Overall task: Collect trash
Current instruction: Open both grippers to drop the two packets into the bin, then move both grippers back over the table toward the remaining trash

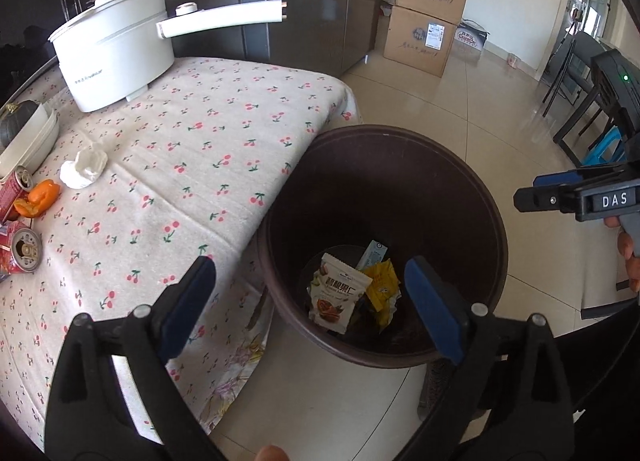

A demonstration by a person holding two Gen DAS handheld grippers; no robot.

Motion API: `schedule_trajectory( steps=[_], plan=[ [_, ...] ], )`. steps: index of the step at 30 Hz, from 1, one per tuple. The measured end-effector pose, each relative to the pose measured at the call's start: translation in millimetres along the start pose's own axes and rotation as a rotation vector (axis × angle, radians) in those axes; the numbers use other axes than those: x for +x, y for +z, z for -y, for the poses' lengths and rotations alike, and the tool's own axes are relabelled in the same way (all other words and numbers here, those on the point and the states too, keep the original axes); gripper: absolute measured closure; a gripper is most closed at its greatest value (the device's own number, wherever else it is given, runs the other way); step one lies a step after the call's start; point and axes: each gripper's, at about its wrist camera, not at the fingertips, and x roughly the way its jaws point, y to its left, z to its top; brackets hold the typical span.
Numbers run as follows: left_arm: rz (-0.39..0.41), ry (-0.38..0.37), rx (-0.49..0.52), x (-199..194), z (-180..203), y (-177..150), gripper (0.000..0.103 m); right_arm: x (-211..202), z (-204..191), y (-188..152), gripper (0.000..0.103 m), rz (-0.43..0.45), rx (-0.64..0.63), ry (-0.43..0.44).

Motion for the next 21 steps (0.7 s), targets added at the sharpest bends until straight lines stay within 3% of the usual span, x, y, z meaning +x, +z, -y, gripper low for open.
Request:
schedule_trajectory(
  steps=[12,21],
  plan=[
    [0.003,0.152,-0.118,-42.3,-67.6,-22.6,0.001,-4.3,-46.8,17.3,0.024,0.032,-0.090,-0.001],
    [-0.016,0.263,-0.244,-83.3,-134.9,-48.8,0.001,2.2,-113.4,30.0,0.018,0.036,-0.172,0.015]
  ],
)
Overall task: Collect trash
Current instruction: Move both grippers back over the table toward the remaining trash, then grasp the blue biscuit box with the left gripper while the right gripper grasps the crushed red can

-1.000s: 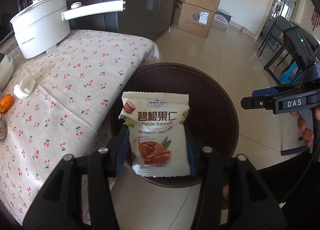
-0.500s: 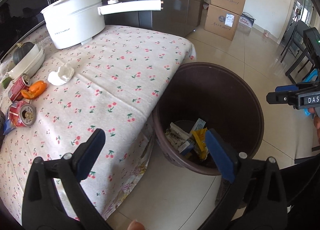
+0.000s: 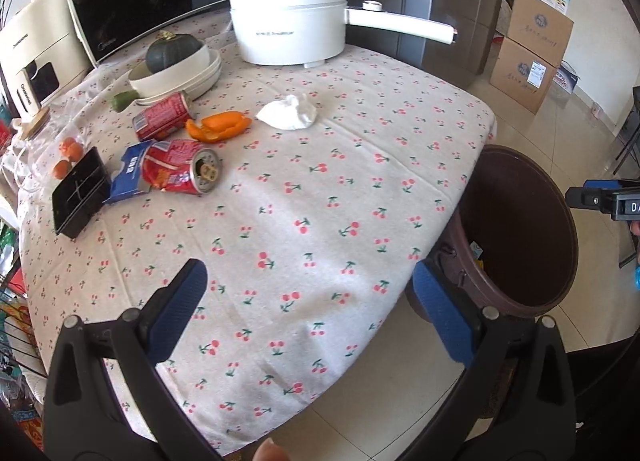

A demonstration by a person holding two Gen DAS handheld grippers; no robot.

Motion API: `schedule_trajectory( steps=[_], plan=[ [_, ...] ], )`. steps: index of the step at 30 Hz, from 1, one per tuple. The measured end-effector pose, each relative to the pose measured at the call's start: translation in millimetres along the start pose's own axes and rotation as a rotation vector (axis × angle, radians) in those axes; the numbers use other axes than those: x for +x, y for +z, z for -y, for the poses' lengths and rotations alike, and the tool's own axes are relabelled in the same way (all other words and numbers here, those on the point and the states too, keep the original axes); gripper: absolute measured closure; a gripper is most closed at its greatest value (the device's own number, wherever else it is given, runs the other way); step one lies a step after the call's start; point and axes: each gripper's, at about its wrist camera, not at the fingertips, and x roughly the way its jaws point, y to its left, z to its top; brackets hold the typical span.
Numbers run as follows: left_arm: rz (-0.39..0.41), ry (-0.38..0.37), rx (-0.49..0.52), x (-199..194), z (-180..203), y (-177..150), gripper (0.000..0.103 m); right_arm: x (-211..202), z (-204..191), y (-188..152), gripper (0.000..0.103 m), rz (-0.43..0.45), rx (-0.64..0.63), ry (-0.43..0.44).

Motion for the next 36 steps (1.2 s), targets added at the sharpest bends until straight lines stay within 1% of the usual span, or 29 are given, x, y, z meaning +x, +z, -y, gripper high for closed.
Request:
schedule_trajectory(
  steps=[5,12,22,27,33,36],
  plan=[
    [-0.006,0.037,-0.070,-10.6,-42.5,-6.6,0.001,4.4,-44.2,11.2,0.018,0.004,-0.053,0.025],
    [-0.012,0.081,-0.147,-22.0,-91.8,-20.2,0.001,16.2,-112.5,25.7,0.017,0.006,-0.115,0.078],
    [-0.017,0.123,-0.255,-32.4,-153.2,-37.7,0.001,47.7,-207.9,37.3,0.017,-0.022,-0.181,0.161],
    [-0.012,0.162,-0.300,-33.7,-180.3,-41.2,0.001,68.2,-246.4,41.8,0.017,-0.031,-0.215,0.173],
    [-0.015,0.146,-0.432,-34.5,-219.4,-49.7,0.001,99.7,-289.8,57.9,0.017,-0.040,-0.265,0.222],
    [-0.019,0.141,-0.468,-34.3,-231.8,-55.5,0.001,117.6,-310.6,70.9,0.017,-0.012,-0.324,0.210]
  ],
)
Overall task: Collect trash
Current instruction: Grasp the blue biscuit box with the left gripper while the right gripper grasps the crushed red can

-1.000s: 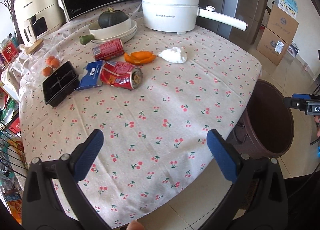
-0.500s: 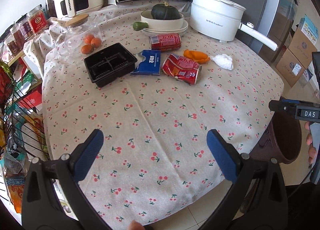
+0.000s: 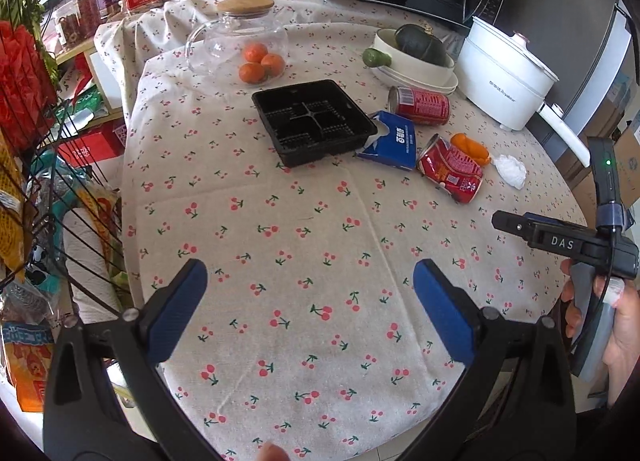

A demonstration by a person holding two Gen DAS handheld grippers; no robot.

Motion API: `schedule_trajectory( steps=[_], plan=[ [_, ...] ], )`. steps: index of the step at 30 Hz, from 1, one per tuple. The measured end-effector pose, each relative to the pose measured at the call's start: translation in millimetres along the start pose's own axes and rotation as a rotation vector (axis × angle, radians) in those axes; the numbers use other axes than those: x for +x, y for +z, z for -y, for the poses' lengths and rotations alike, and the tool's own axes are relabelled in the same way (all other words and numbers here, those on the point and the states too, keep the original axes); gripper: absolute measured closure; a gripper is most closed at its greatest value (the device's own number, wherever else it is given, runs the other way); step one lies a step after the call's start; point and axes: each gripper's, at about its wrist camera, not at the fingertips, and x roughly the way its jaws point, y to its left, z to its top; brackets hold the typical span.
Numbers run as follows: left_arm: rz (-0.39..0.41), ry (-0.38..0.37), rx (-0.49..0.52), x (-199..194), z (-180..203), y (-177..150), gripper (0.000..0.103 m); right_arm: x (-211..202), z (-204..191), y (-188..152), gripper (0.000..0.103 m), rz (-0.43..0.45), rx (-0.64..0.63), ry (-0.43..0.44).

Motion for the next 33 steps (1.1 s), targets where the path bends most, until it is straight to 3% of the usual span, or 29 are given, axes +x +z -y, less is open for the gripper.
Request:
schedule_trajectory(
  steps=[7,12,14,15,16,22,25,28,33],
  plan=[
    [-0.025,0.011,-0.015,10.4,-17.6,-2.5,0.001,46.2,-20.6,26.2,0.017,0.024,-0.156,-0.019],
    [-0.030,0.014,0.021,20.0,-14.2,1.7,0.001,55.5,-31.2,35.9,0.018,0.072,-0.214,-0.011],
    [-0.040,0.012,0.039,26.5,-9.7,5.5,0.001,55.7,-33.4,36.9,0.024,0.086,-0.235,0.002],
    [-0.046,0.013,0.051,30.6,-6.9,7.8,0.001,54.7,-34.0,36.9,0.033,0.093,-0.248,0.013],
    [-0.050,0.014,0.065,34.5,-3.7,9.9,0.001,54.0,-35.0,36.9,0.036,0.095,-0.259,0.024],
    [-0.041,0.006,0.178,52.2,24.2,29.1,0.001,38.8,-24.7,30.0,0.039,0.061,-0.294,0.024],
    [-0.032,-0.033,0.210,57.8,43.9,46.2,0.005,21.4,-6.7,26.5,0.039,0.059,-0.259,0.033],
    [-0.040,-0.087,0.249,67.1,66.5,65.2,0.016,4.1,13.5,23.2,0.039,0.065,-0.211,0.059],
    [-0.084,-0.105,0.269,97.4,99.2,98.8,0.034,-12.2,37.1,18.9,0.039,0.059,-0.172,0.083]
  ],
)
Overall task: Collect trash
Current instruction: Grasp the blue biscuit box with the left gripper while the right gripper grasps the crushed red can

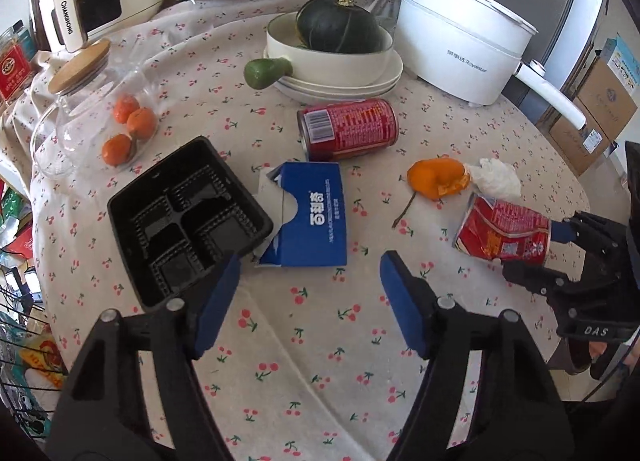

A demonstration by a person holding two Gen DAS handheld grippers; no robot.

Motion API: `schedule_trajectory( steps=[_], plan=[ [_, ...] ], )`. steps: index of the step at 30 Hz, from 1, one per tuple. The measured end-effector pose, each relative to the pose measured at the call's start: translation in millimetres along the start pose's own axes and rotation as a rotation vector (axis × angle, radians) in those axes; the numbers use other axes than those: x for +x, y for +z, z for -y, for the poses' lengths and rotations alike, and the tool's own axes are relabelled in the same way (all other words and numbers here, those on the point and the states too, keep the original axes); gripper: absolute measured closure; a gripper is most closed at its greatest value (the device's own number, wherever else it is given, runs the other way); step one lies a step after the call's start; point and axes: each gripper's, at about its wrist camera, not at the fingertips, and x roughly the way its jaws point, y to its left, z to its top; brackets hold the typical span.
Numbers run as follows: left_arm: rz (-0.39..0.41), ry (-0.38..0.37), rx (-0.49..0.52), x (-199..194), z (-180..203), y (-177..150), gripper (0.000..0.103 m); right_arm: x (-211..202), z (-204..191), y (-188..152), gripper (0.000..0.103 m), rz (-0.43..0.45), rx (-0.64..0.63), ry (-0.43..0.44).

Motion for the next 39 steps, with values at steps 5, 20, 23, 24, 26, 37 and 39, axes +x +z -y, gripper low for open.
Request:
schedule_trajectory(
  steps=[5,20,23,24,26,37,39],
  plan=[
    [-0.070,0.032,-0.013,30.0,7.3,29.5,0.040,-9.8,13.1,-6.7,0.039,-0.009,0.013,0.009],
    [-0.210,0.142,-0.021,86.2,20.3,49.0,0.053,-39.0,52.4,-34.6,0.039,-0.026,0.008,-0.014],
    [-0.194,0.133,-0.012,80.4,26.5,43.0,0.053,-47.3,56.3,-42.7,0.039,-0.026,0.015,-0.014],
    [-0.189,0.129,-0.009,77.2,28.7,39.7,0.053,-50.1,57.3,-45.1,0.039,-0.026,0.020,-0.015],
    [-0.175,0.118,-0.011,67.7,32.7,30.3,0.053,-56.4,57.7,-49.1,0.040,-0.020,0.026,-0.023],
    [-0.087,0.091,0.027,-6.5,62.9,-23.6,0.053,-107.1,39.3,-76.4,0.040,0.034,0.048,-0.051],
    [-0.071,0.082,0.028,-17.9,66.2,-29.4,0.053,-117.3,33.7,-81.6,0.040,0.047,0.038,-0.065]
  ],
)
